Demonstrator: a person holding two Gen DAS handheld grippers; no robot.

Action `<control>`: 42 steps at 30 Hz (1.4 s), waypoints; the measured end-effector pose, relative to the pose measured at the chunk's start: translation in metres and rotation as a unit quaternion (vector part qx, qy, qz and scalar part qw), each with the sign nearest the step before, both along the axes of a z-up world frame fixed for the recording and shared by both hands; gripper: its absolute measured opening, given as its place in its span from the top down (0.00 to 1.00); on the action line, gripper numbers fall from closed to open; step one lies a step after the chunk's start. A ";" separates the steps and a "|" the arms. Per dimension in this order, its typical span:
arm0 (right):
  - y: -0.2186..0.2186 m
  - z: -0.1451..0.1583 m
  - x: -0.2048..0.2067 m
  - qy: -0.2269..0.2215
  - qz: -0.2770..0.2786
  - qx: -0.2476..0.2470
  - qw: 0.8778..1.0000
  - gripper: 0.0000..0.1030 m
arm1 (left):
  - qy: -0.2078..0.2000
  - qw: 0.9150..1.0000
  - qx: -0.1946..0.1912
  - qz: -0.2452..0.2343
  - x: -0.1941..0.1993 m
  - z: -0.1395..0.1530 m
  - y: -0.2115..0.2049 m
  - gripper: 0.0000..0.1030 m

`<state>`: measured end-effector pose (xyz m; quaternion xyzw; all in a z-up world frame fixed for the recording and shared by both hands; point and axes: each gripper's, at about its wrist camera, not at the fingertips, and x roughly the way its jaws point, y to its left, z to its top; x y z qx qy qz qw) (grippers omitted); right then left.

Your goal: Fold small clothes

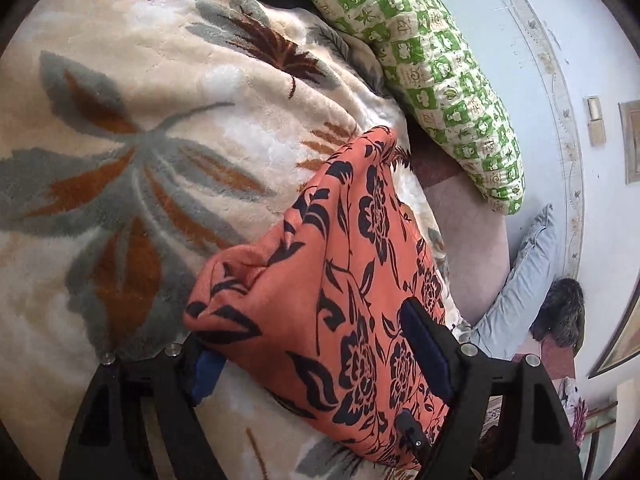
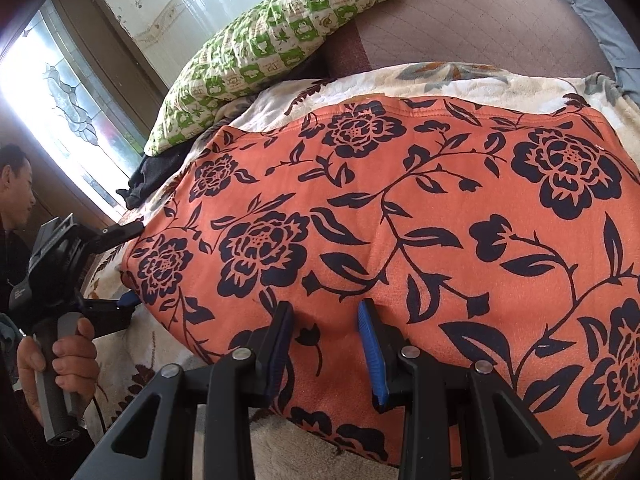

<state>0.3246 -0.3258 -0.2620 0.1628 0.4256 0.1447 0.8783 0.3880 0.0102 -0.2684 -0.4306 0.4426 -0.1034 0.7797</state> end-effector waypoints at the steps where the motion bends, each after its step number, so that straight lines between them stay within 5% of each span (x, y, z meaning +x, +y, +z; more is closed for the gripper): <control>1: -0.001 0.001 0.000 -0.002 -0.003 0.007 1.000 0.64 | -0.008 1.000 0.005 -0.003 0.001 0.002 -0.002 0.22; 3: -0.003 0.005 -0.002 -0.007 -0.006 0.012 1.000 0.65 | -0.030 0.999 0.027 -0.020 0.005 0.007 -0.010 0.40; 5: 0.000 0.015 -0.005 -0.029 -0.009 -0.003 1.000 0.78 | -0.035 0.997 0.047 -0.039 0.011 0.007 -0.017 0.74; 8: 0.013 0.027 -0.006 -0.049 0.009 -0.026 0.998 0.87 | -0.041 0.998 0.041 -0.040 0.018 0.003 -0.021 0.79; 11: 0.027 0.000 0.004 0.013 0.039 -0.031 0.999 0.86 | -0.058 0.994 0.070 -0.059 0.021 0.016 -0.033 0.84; 15: 0.021 0.007 0.002 0.020 0.036 -0.016 0.999 0.89 | -0.112 0.986 0.087 -0.088 0.015 0.044 -0.041 0.86; 18: 0.000 0.024 -0.008 -0.016 0.006 -0.006 1.000 0.89 | -0.144 0.977 0.108 -0.112 0.004 0.070 -0.054 0.86; 30: -0.193 0.046 -0.066 -0.060 -0.201 0.103 0.972 0.87 | -0.214 0.937 0.170 -0.216 -0.045 0.149 -0.203 0.86; 34: -0.236 0.045 -0.081 -0.065 -0.234 0.125 0.962 0.87 | -0.209 0.915 0.201 -0.279 -0.064 0.135 -0.293 0.86; 38: -0.272 0.035 -0.092 -0.061 -0.264 0.121 0.955 0.87 | -0.171 0.893 0.214 -0.356 -0.075 0.076 -0.381 0.86; 40: -0.290 0.031 -0.097 -0.061 -0.276 0.129 0.950 0.87 | -0.119 0.886 0.242 -0.378 -0.075 0.037 -0.406 0.86; 42: -0.304 0.030 -0.101 -0.058 -0.284 0.140 0.947 0.86 | -0.125 0.879 0.257 -0.381 -0.082 0.027 -0.410 0.81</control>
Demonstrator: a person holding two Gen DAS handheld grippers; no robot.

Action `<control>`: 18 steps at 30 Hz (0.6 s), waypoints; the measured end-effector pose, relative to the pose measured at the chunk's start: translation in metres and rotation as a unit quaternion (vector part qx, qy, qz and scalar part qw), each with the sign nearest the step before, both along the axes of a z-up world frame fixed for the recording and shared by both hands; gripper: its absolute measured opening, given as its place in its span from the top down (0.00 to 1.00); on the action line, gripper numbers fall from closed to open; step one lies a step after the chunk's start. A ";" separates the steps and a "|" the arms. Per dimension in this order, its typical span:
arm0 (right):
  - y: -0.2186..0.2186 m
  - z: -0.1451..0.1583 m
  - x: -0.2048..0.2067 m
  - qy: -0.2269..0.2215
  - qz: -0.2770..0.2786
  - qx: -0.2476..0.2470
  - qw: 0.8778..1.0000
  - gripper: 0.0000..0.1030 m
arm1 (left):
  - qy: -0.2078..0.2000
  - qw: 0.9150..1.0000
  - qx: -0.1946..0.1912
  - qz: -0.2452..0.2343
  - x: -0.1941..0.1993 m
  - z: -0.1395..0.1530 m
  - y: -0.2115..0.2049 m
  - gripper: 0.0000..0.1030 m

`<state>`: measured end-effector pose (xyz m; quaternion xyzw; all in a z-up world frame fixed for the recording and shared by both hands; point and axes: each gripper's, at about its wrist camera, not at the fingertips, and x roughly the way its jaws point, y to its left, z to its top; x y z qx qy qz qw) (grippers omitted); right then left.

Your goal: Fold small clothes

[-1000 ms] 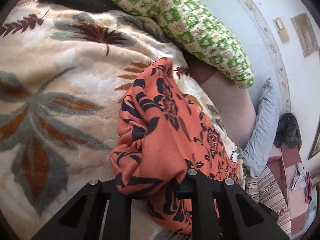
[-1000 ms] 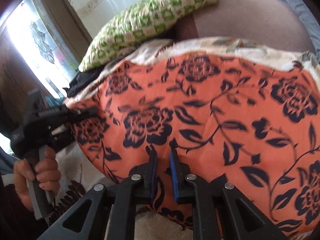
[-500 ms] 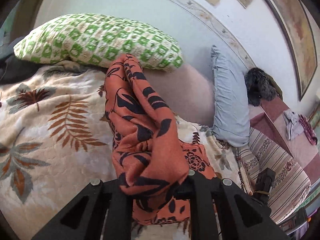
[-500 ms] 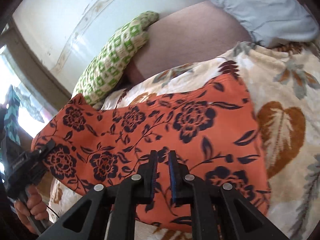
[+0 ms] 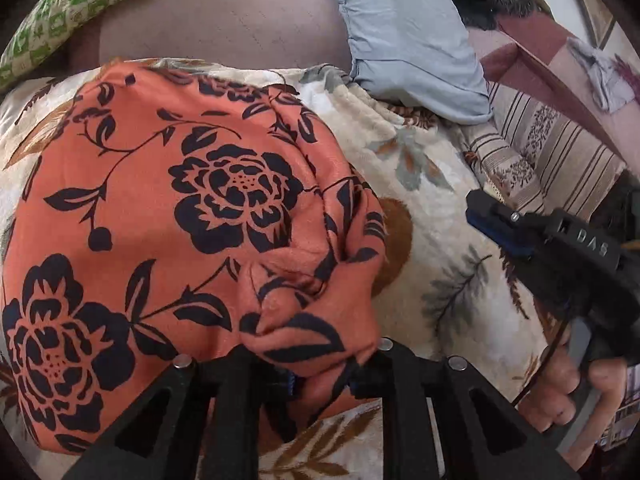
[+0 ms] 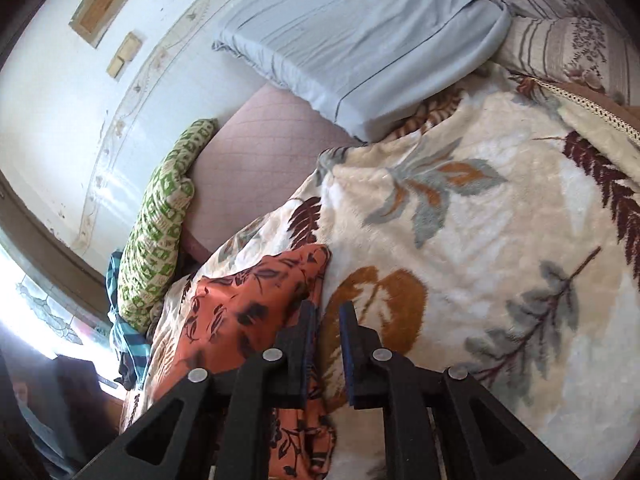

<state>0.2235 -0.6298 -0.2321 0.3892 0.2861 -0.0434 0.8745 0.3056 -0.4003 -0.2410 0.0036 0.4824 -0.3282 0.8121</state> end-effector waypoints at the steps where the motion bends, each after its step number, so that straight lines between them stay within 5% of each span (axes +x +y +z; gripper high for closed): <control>1: -0.005 0.000 -0.001 0.000 0.000 0.005 1.000 0.84 | -0.010 1.000 -0.004 -0.011 -0.003 0.004 0.001 0.73; 4: -0.011 -0.002 -0.004 -0.003 0.007 0.009 1.000 0.84 | 0.009 0.999 -0.039 -0.033 -0.005 0.024 0.012 0.48; 10: -0.001 0.002 -0.005 -0.021 0.031 0.009 0.999 0.84 | -0.048 0.997 -0.053 -0.006 -0.013 0.069 0.060 0.41; 15: 0.038 0.017 0.004 -0.053 0.104 0.016 0.993 0.84 | -0.091 0.988 0.064 0.105 0.011 0.061 0.104 0.41; 18: 0.074 0.031 0.013 -0.064 0.159 0.002 0.985 0.84 | -0.069 0.981 0.104 0.152 0.022 0.043 0.126 0.41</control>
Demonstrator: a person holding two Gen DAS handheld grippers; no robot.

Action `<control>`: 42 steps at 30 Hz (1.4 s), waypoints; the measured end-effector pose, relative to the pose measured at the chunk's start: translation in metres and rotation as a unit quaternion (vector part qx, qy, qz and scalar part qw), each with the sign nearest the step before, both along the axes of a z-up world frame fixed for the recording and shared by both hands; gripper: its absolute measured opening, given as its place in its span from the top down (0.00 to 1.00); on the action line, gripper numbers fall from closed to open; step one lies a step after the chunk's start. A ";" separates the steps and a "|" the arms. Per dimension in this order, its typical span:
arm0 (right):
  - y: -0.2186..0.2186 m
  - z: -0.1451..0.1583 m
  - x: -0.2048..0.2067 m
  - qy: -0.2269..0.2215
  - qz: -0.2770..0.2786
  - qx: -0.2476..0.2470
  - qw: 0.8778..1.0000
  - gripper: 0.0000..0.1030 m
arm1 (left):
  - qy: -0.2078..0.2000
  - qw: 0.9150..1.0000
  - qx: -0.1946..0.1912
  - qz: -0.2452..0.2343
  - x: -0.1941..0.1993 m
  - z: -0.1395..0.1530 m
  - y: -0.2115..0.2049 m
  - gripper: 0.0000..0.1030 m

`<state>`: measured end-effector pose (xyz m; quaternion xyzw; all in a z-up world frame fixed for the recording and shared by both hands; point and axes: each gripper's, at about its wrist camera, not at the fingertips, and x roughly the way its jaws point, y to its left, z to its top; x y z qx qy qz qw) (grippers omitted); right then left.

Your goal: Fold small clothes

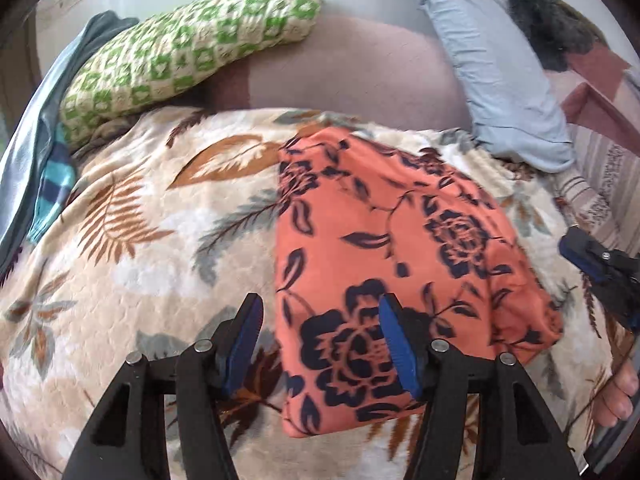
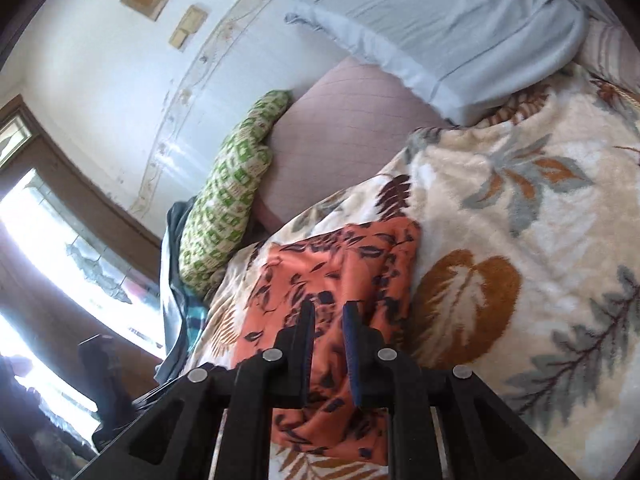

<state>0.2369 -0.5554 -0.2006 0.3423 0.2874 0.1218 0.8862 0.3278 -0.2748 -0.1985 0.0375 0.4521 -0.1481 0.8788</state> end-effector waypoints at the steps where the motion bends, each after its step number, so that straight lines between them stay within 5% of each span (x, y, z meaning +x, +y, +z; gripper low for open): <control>1: 0.013 0.004 0.003 -0.003 0.016 -0.009 1.000 0.84 | 0.014 1.000 0.002 0.009 0.002 -0.006 0.005 0.41; 4: 0.050 0.007 0.011 0.005 0.068 -0.029 0.997 0.84 | 0.035 0.999 0.005 0.022 0.006 -0.020 0.008 0.39; 7: 0.073 -0.012 0.020 0.062 0.089 -0.064 0.992 0.84 | 0.044 0.999 0.016 0.026 0.010 -0.029 0.006 0.36; 11: 0.055 -0.052 0.022 0.154 0.030 -0.120 0.980 0.86 | 0.057 0.998 0.018 0.015 0.017 -0.037 0.006 0.27; 14: 0.020 -0.082 0.023 0.174 0.020 -0.014 0.985 1.00 | 0.073 0.997 -0.001 0.006 0.023 -0.039 0.012 0.24; 18: 0.019 -0.076 0.027 0.175 0.014 -0.003 0.985 1.00 | 0.082 0.996 -0.022 -0.011 0.025 -0.026 0.019 0.26; 22: 0.020 -0.036 0.029 0.107 0.022 -0.001 0.994 0.93 | 0.045 0.997 -0.043 -0.041 0.035 0.012 0.020 0.26; 27: 0.019 -0.011 0.048 0.052 0.000 0.008 0.999 0.92 | 0.006 0.999 -0.010 -0.037 0.089 0.037 0.004 0.26; 35: 0.013 -0.054 0.086 0.137 -0.054 -0.013 0.989 0.94 | 0.097 0.994 0.033 -0.043 0.172 -0.020 -0.039 0.26; 38: 0.002 -0.073 0.085 0.148 -0.056 0.036 0.987 0.94 | 0.130 0.990 0.031 -0.035 0.175 -0.048 -0.043 0.24; 42: 0.001 -0.064 0.078 0.142 -0.055 0.023 0.988 0.94 | 0.121 0.992 0.010 -0.016 0.167 -0.043 -0.034 0.22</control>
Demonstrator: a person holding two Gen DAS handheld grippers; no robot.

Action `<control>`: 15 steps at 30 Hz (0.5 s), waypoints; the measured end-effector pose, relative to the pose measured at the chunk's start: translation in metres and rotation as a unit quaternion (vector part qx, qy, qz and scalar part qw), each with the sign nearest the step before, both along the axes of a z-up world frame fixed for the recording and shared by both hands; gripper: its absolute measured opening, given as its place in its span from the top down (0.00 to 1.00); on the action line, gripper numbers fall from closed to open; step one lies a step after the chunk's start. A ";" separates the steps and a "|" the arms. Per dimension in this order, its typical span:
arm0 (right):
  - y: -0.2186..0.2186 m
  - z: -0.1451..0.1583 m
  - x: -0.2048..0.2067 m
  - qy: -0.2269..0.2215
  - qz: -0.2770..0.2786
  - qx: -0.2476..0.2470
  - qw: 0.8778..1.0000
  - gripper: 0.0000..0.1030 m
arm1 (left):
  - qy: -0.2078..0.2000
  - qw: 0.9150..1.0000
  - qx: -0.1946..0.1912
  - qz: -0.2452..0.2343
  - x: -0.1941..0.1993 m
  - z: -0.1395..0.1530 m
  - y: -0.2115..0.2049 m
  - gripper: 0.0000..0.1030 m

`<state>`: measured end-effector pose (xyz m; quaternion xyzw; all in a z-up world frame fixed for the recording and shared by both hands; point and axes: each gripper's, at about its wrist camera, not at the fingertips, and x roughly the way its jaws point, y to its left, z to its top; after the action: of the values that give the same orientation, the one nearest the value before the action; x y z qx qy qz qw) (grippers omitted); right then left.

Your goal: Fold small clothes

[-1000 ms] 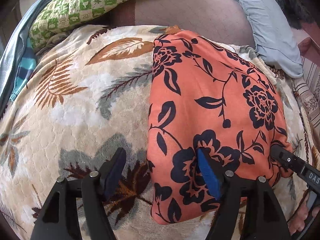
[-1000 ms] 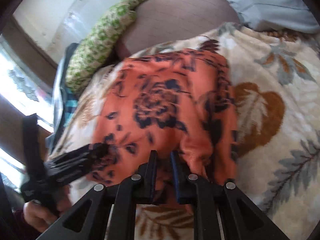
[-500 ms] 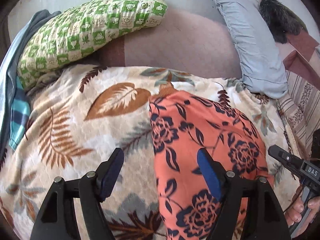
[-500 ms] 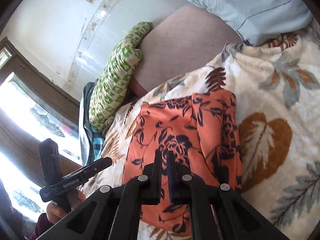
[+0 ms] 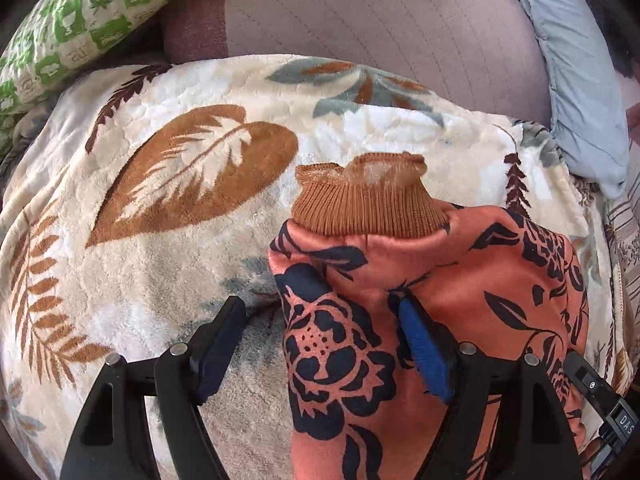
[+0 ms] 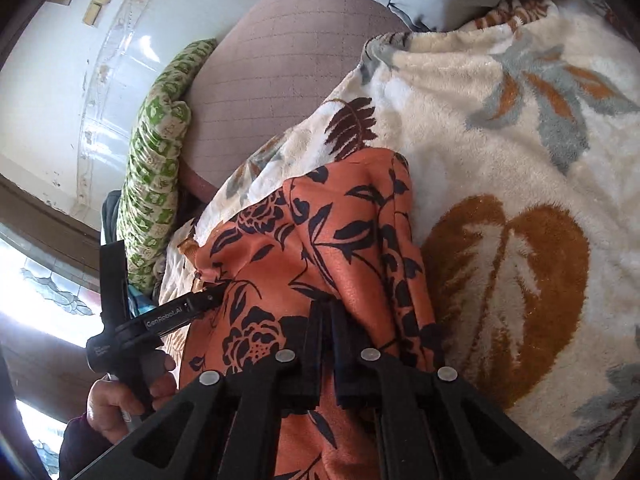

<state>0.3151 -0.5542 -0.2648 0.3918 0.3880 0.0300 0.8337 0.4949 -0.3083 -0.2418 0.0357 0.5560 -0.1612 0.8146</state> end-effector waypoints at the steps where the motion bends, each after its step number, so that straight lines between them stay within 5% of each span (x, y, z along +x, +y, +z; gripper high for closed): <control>1: 0.001 0.005 -0.003 -0.006 0.002 -0.004 1.000 0.94 | -0.005 1.000 -0.006 0.001 -0.005 0.007 0.004 0.23; 8: -0.017 0.047 -0.041 -0.076 -0.021 -0.012 0.997 0.93 | -0.077 0.995 -0.053 -0.018 -0.082 0.063 0.043 0.23; 15: 0.000 0.056 -0.049 -0.070 0.021 -0.013 0.997 0.91 | -0.091 0.994 -0.030 -0.058 -0.148 0.055 0.038 0.23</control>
<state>0.2658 -0.5540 -0.2085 0.3694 0.3374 0.0698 0.8630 0.3471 -0.2704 -0.1868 0.0585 0.4717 -0.2209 0.8516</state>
